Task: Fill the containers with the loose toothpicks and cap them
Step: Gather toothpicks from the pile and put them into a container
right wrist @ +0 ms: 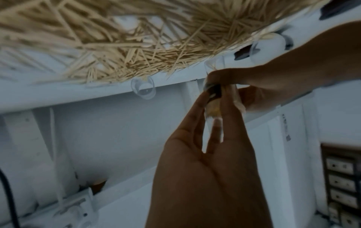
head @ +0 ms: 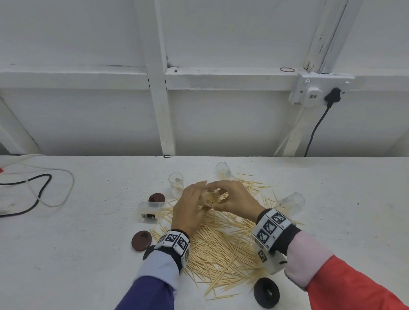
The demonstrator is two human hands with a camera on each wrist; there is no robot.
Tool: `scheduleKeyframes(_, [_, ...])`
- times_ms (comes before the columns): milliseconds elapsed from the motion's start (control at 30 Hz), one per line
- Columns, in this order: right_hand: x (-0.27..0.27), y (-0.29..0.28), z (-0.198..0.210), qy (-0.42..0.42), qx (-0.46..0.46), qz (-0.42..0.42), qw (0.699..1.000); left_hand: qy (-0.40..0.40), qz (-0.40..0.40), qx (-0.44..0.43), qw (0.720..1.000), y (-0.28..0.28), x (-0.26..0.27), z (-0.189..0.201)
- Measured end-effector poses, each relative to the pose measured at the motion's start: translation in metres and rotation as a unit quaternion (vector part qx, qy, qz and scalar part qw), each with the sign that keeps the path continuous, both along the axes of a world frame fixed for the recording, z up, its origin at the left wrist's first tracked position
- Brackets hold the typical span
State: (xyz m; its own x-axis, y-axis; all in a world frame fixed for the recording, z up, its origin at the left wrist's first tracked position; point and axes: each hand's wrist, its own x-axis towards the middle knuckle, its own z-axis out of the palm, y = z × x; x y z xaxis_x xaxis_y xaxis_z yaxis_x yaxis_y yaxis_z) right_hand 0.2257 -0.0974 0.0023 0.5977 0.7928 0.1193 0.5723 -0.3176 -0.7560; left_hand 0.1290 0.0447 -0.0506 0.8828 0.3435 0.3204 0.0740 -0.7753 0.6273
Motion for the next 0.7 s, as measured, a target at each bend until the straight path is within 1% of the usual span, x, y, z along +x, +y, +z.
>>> scheduleKeyframes(100, [-0.0055,0.0009,0.0016,0.029,0.025,-0.014,0.999,0.014,0.010,-0.020,1.000,-0.0001,0.0013,-0.0011])
scheduleKeyframes(233, [-0.0072,0.0035,0.0043,0.017,0.025,-0.013,0.999,-0.004,0.007,-0.026,1.000,0.0015,0.0003,-0.0032])
scheduleKeyframes(267, [-0.0065,0.0032,0.0048,0.009,0.031,-0.024,0.999,-0.008,0.008,-0.031,0.999,0.0009,0.0007,-0.0029])
scheduleKeyframes(333, [-0.0037,0.0018,0.0041,-0.044,0.034,-0.060,0.997,-0.013,0.009,-0.027,1.000,0.0004,0.0013,-0.0026])
scheduleKeyframes(400, [-0.0016,-0.0001,0.0023,-0.074,0.028,-0.057,0.995,-0.013,-0.001,-0.014,1.000,0.0012,0.0016,-0.0042])
scheduleKeyframes(500, [-0.0020,-0.0013,0.0006,-0.049,0.031,-0.019,0.998,-0.019,-0.019,-0.004,1.000,0.0023,0.0026,-0.0060])
scheduleKeyframes(633, [-0.0043,-0.0018,0.0024,-0.016,0.050,-0.012,0.999,-0.037,-0.005,-0.006,0.999,0.0012,0.0024,-0.0058])
scheduleKeyframes(700, [-0.0054,-0.0017,0.0027,0.011,0.036,-0.007,0.999,-0.045,-0.003,-0.002,0.999,0.0015,0.0019,-0.0053])
